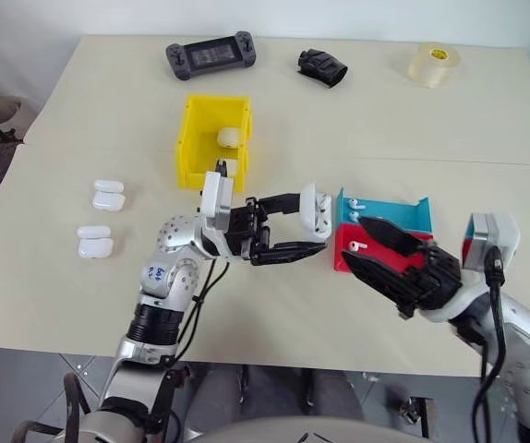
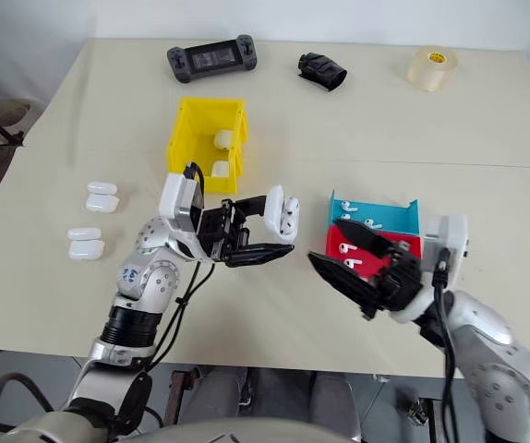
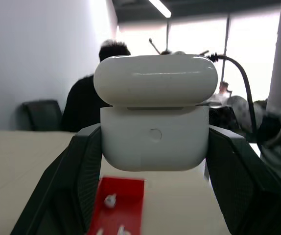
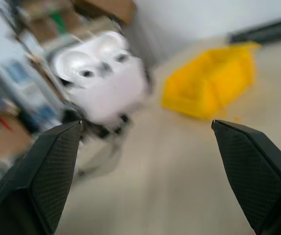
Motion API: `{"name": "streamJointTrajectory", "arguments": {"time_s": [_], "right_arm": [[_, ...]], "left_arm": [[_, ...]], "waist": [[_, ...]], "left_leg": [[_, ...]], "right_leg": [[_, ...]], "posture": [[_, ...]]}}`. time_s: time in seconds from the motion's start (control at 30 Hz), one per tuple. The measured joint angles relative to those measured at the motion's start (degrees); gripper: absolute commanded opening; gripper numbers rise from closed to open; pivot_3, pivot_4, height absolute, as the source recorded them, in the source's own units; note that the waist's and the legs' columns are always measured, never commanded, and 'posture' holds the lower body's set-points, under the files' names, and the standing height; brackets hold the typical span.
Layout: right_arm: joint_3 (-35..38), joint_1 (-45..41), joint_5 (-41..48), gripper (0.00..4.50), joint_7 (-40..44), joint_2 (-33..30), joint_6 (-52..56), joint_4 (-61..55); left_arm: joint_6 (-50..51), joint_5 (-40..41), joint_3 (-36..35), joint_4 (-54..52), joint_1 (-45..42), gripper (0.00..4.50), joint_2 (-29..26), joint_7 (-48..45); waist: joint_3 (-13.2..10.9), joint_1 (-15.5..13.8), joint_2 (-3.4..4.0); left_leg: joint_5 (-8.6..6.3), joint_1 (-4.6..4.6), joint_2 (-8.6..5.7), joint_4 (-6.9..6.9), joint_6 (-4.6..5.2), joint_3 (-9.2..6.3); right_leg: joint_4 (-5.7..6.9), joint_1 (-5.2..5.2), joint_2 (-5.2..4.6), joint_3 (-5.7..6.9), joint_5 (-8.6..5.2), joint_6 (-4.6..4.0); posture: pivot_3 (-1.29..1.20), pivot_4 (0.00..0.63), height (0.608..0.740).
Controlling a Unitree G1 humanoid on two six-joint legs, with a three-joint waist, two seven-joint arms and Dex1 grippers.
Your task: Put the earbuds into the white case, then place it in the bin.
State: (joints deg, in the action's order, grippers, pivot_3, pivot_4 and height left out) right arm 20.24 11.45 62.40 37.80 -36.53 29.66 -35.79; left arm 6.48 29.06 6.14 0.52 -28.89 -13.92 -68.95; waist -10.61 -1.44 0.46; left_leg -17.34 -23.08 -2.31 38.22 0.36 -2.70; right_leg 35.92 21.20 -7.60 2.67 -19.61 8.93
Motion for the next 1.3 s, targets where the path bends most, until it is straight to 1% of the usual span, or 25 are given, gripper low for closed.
{"name": "streamJointTrajectory", "arguments": {"time_s": [0.07,0.17,0.23,0.3,0.43,0.53,0.63,0.7,0.8,0.9,1.0,1.13,1.23,1.3], "right_arm": [[2.4,0.8,-0.2,3.86,1.2,-0.8,-0.4,1.4],[3.7,0.5,-2.2,2.88,3.5,-3.7,-0.7,1.7],[1.8,-0.6,-6.1,2.19,4.9,-6.1,-0.9,1.4],[-1.1,-3.0,-8.6,1.46,5.1,-7.3,-0.7,0.5],[-6.2,-9.8,-9.0,0.1,2.4,-7.3,2.0,-2.1],[-11.2,-15.6,-9.7,0.04,-0.1,-7.2,4.4,-3.9],[-15.1,-19.6,-10.6,0.04,-2.2,-6.2,6.7,-4.3],[-18.0,-21.9,-10.6,0.04,-2.1,-6.0,8.2,-4.3],[-21.9,-23.1,-13.0,0.04,-1.7,-6.2,9.7,-4.3],[-23.9,-22.8,-16.5,0.04,-1.7,-6.2,10.2,-3.7],[-23.2,-20.8,-18.1,0.04,-0.7,-6.6,9.4,-2.8],[-18.9,-16.8,-18.4,0.04,1.7,-8.6,8.8,-1.7],[-14.5,-12.9,-17.0,0.04,4.6,-9.4,8.7,0.0],[-13.3,-12.2,-16.4,0.04,6.0,-8.9,7.9,0.2]], "left_arm": [[-1.6,-3.4,1.6,0.0,0.0,2.78,-3.0,-0.5],[-3.8,-9.0,4.4,0.0,-0.2,2.78,-5.7,-0.4],[-4.4,-13.1,6.5,0.1,-1.5,2.78,-7.2,0.7],[-4.4,-16.7,8.1,0.0,-3.7,2.78,-9.0,1.9],[-2.0,-20.9,10.5,-0.4,-5.8,2.78,-10.6,3.2],[0.7,-22.6,12.9,-1.6,-6.1,2.78,-11.7,3.0],[1.7,-22.9,14.2,-3.0,-6.2,2.78,-12.1,2.5],[2.3,-22.9,14.5,-3.4,-6.2,2.78,-12.4,2.4],[2.8,-22.9,14.6,-4.3,-6.3,2.78,-12.3,2.7],[2.8,-22.9,14.6,-4.3,-6.3,2.78,-12.0,3.2],[3.0,-22.6,14.2,-4.3,-6.0,2.78,-11.8,4.0],[3.1,-21.1,11.6,-4.4,-4.8,2.78,-12.3,4.3],[3.6,-17.0,7.8,-4.6,-3.2,2.78,-12.2,4.5],[4.8,-14.9,6.1,-4.9,-2.8,2.78,-11.7,5.2]], "waist": [[0.0,0.1,0.0],[0.0,0.1,0.01],[0.0,0.1,0.0],[0.0,0.1,0.0],[0.0,0.1,0.0],[0.0,0.1,0.0],[0.0,0.0,-0.01],[0.0,0.0,-0.02],[0.0,0.0,-0.02],[0.0,0.0,-0.02],[0.0,0.0,-0.02],[0.0,0.1,-0.03],[0.0,0.1,-0.04],[0.0,0.1,-0.04]], "left_leg": [[0.0,0.02,0.01,-0.02,0.0,0.01],[0.0,0.06,0.05,-0.04,0.0,0.04],[0.01,0.04,0.04,-0.03,0.01,0.04],[0.01,0.04,0.03,-0.03,0.01,0.03],[0.01,0.02,0.07,-0.03,0.01,0.0],[0.01,0.01,0.09,-0.04,0.0,-0.03],[0.01,-0.02,0.11,-0.01,0.0,-0.06],[0.02,-0.03,0.11,-0.01,0.0,-0.06],[0.02,-0.05,0.1,-0.01,0.0,-0.09],[0.02,-0.05,0.06,-0.01,0.0,-0.07],[0.02,-0.05,0.07,-0.01,0.0,-0.07],[0.02,-0.05,0.06,-0.02,0.01,-0.05],[0.02,-0.04,0.11,-0.02,0.01,-0.05],[0.02,-0.04,0.11,0.0,0.02,-0.04]], "right_leg": [[0.0,0.0,0.0,0.0,0.0,0.0],[0.0,0.0,0.04,-0.03,0.0,0.0],[0.0,0.01,0.03,-0.03,0.0,0.0],[0.0,0.01,0.02,-0.03,0.0,0.0],[0.01,0.03,0.01,-0.03,0.0,0.0],[0.01,0.06,0.03,-0.01,0.0,0.0],[0.01,0.05,-0.02,-0.01,0.0,0.0],[0.0,0.05,-0.05,-0.01,0.0,0.0],[0.01,0.06,-0.05,0.0,0.0,0.0],[0.02,0.06,-0.02,0.0,0.0,0.0],[0.03,0.07,-0.02,0.0,0.0,0.0],[0.04,0.07,-0.02,-0.01,0.0,0.0],[0.04,0.06,-0.01,0.0,0.0,0.0],[0.04,0.06,-0.01,-0.01,0.0,0.0]], "posture": [[0.0,0.15,0.74],[0.0,0.15,0.74],[0.0,0.15,0.74],[0.0,0.15,0.74],[0.0,0.15,0.74],[0.0,0.15,0.74],[0.0,0.15,0.74],[0.0,0.15,0.74],[0.0,0.15,0.74],[0.0,0.15,0.74],[0.0,0.15,0.74],[0.0,0.15,0.74],[0.0,0.15,0.74],[0.0,0.15,0.74]]}}
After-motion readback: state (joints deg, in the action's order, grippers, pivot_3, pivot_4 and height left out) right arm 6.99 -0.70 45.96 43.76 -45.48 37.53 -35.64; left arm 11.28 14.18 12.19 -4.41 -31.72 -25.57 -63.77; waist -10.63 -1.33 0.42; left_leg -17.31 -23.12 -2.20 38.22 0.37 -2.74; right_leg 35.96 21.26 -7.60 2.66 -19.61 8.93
